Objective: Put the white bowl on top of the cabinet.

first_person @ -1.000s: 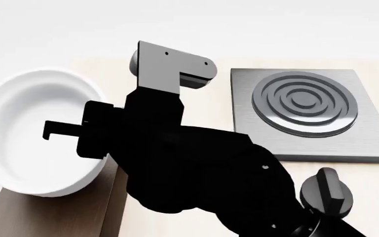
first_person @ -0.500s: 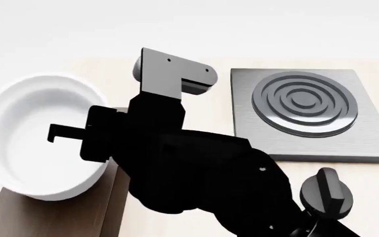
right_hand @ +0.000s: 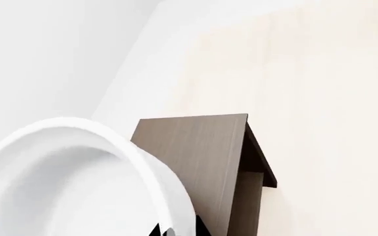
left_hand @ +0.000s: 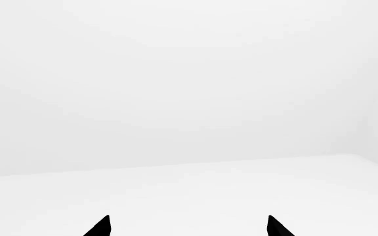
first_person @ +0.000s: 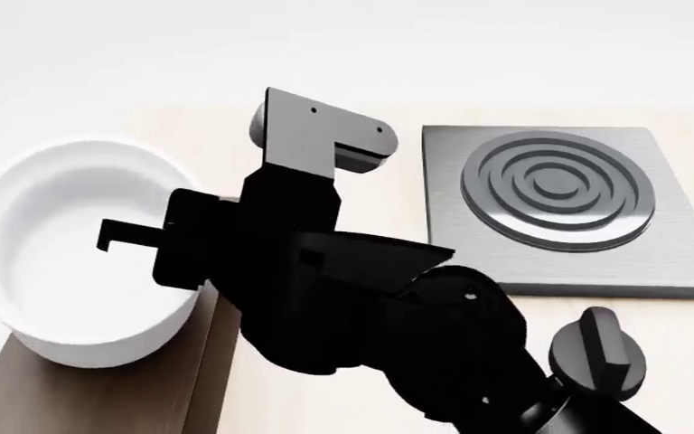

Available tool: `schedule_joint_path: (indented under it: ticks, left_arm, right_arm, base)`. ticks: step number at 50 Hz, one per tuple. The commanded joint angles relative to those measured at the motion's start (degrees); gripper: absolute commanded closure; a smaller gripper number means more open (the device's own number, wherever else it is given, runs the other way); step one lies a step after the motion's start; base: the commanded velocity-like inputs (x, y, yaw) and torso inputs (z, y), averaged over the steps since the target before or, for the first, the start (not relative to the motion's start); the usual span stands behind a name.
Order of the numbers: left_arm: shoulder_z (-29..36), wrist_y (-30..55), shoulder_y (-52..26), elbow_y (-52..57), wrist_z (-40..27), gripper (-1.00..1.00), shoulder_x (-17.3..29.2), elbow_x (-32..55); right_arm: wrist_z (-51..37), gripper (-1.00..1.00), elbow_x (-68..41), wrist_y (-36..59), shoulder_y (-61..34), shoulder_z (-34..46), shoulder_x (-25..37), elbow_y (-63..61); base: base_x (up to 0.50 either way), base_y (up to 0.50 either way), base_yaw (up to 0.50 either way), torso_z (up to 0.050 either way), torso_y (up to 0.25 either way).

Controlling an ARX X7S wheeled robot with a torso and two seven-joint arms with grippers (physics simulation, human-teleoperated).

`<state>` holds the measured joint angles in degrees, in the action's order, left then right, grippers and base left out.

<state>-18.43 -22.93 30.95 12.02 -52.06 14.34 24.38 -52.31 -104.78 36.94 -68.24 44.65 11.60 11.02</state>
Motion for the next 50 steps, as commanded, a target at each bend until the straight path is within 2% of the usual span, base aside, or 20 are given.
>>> schedule_joint_path:
  ticks: [1,5,6,28,50]
  left_arm:
    - [0.06,0.03,0.02,0.03,-0.1,-1.0,0.04,-0.12]
    - [0.03,-0.05,0.04,-0.01,-0.07,-1.0,0.05,-0.05]
    - [0.04,-0.07,0.03,-0.03,-0.07,-1.0,0.04,-0.06]
    - [0.19,-0.09,-0.02,-0.08,-0.06,-1.0,0.1,0.05]
    - [0.24,-0.13,0.01,0.13,-0.15,-1.0,0.15,0.05]
  right_arm:
    - [2.73,1.0,1.7,0.93,-0.66,1.65,-0.89,3.36]
    - [3.98,1.0,2.05,1.17,-0.94,2.03,-1.1,3.74]
    - [4.24,-1.0,1.79,1.4,-0.94,2.03,-1.06,3.51]
    - [3.74,-1.0,2.05,0.19,-1.06,1.57,-0.04,0.84]
    - [-2.16,-1.0,2.37,-1.89,-1.56,-0.59,3.13,-10.7]
  base:
    - [0.0,0.0,0.0,0.0,0.0]
    - [0.0,0.0,0.0,0.0,0.0]
    - [0.0,0.0,0.0,0.0,0.0]
    - [0.0,0.0,0.0,0.0,0.0]
    - [0.0,0.0,0.0,0.0,0.0]
